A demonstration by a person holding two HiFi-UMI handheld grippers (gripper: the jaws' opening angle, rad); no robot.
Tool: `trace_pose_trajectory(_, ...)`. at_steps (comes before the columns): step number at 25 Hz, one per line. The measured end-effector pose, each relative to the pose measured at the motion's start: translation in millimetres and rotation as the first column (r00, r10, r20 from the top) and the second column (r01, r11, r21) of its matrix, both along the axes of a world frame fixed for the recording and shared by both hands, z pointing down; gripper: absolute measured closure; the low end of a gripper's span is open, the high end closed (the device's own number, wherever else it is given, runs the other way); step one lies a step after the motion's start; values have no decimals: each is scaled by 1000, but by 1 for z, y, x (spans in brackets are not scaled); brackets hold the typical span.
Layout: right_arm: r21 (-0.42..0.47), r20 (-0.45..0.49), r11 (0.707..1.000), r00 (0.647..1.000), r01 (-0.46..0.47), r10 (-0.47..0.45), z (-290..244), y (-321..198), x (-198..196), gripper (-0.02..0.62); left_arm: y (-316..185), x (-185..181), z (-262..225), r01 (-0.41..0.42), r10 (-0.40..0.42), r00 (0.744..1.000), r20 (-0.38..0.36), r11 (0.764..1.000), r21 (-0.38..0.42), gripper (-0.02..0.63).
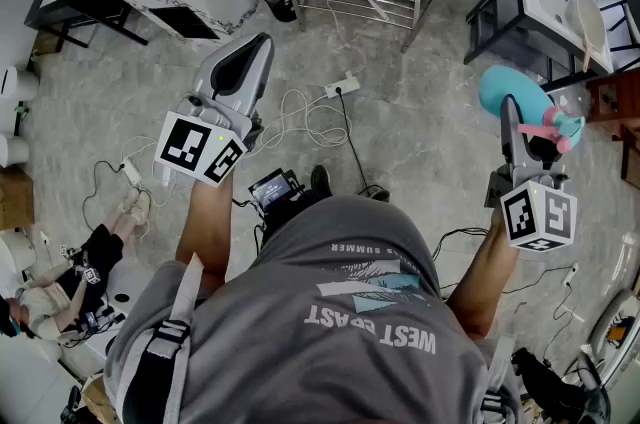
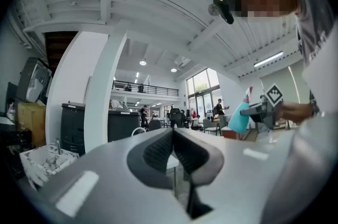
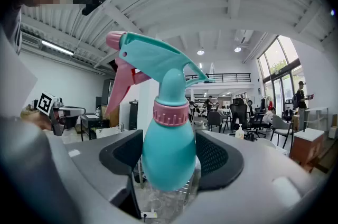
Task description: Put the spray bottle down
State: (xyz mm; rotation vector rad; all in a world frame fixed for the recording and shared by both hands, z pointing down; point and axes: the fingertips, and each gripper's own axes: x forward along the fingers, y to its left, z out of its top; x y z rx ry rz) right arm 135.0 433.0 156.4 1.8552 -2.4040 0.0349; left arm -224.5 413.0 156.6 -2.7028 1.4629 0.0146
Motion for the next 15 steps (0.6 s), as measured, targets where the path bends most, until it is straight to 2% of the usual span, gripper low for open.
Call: trace_pose_trajectory(15,-38,39,999,999,5,-3,11,-5,-3,276,-9,4,2,-26,26,999,21,1000,-3,603)
